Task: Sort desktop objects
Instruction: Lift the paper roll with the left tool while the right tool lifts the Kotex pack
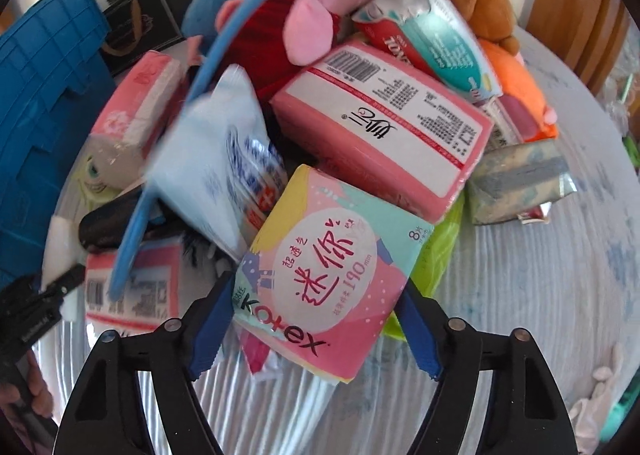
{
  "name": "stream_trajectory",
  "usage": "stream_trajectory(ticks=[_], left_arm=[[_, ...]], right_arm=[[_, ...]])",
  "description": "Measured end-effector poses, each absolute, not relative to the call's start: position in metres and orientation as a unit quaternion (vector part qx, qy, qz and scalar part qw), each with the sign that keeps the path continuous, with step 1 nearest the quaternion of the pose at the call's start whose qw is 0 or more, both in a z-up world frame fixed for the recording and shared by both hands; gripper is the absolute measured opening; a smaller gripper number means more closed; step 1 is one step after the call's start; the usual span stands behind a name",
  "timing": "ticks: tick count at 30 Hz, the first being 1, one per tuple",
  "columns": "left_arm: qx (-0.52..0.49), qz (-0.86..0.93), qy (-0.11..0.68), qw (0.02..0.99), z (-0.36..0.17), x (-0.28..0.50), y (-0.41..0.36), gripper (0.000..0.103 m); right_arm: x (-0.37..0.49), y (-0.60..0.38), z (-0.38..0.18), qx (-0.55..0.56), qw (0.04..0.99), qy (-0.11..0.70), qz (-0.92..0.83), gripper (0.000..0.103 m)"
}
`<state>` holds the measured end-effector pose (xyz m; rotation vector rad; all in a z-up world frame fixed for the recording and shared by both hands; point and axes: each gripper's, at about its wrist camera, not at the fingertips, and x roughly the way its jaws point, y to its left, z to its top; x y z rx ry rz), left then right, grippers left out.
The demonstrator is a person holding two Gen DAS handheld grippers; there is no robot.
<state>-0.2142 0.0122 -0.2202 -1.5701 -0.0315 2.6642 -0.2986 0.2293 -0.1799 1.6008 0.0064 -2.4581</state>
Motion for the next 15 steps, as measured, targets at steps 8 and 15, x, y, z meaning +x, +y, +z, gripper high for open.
stream_trajectory(ticks=[8,15], left_arm=[[-0.46,0.888,0.007,0.029,-0.184,-0.193,0.017,0.046],[-0.394,0.918,0.018,0.035,-0.134,-0.176,0.023,0.046]], right_arm=[[-0.266,0.245,-0.158,0.519,0.103,-0.001,-0.849,0.076],[-0.239,0.238,-0.101,0.457,0.111,0.016,-0.882,0.076]])
